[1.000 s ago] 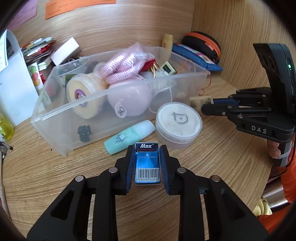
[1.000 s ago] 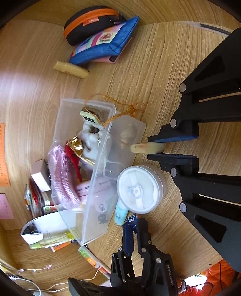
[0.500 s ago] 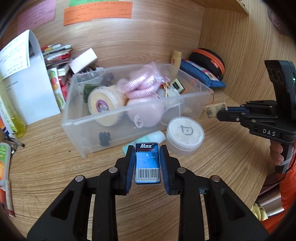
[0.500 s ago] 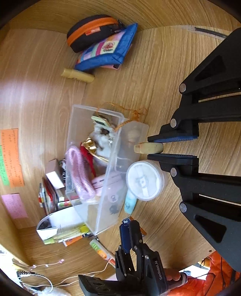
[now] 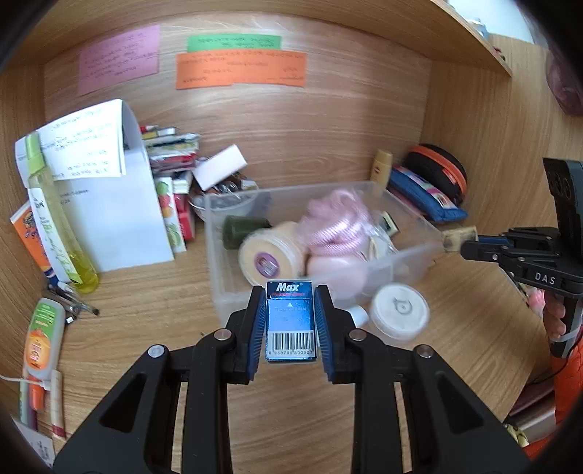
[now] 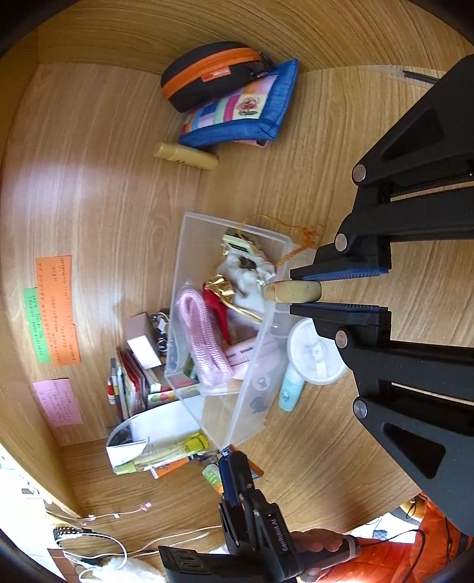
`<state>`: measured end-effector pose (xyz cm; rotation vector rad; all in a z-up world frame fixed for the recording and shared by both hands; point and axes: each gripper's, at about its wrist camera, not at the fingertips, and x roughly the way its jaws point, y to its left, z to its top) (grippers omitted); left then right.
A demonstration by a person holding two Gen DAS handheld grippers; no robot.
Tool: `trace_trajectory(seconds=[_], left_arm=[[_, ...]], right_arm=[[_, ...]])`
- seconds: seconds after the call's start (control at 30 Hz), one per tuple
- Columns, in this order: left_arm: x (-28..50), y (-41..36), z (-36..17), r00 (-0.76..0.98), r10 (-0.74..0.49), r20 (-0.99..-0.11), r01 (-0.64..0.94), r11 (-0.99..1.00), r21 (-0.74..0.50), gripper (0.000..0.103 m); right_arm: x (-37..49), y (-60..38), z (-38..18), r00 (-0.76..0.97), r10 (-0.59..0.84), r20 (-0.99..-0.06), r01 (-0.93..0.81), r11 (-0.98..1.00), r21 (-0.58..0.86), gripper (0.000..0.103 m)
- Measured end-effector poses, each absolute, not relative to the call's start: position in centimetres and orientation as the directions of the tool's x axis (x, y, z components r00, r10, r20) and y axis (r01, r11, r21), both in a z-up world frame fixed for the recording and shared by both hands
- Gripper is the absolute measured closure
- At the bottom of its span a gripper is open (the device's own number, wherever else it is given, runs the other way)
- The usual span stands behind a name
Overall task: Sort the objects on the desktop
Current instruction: 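Drop the Max box into the bin with the left tool while the right tool releases the cylinder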
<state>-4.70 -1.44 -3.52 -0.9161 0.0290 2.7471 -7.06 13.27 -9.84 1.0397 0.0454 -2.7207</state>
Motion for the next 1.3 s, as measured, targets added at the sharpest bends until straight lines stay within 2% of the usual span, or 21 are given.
trace_trajectory(seconds=[0.53, 0.93, 1.13, 1.3], left_arm=[[-9.0, -2.5, -3.2, -0.788, 0.202, -0.582, -0.203, -0.977, -0.064, 0.077], [-11.7, -2.3, -5.0, -0.754, 0.198, -0.626, -0.194, -0.978, -0.076, 0.077], [-11.9, -2.1, -5.5, -0.751, 0.174, -0.636, -0.188, -0.981, -0.046, 0.077], [-11.7, -1.8, -5.6, -0.76, 0.15, -0.632, -0.181, -0.983, -0.016, 0.076]], right_arm=[[-10.1, 13.6, -9.3, -0.751, -0.201, -0.629, 0.205, -0.976, 0.067, 0.093], [-12.3, 13.1, -10.0, -0.74, -0.18, -0.648, 0.198, -0.979, 0.045, 0.092], [-14.0, 12.2, -11.9, -0.703, -0.151, -0.695, 0.194, -0.981, 0.017, 0.091], [-14.0, 11.5, -12.2, -0.721, -0.118, -0.683, 0.188, -0.982, -0.028, 0.091]])
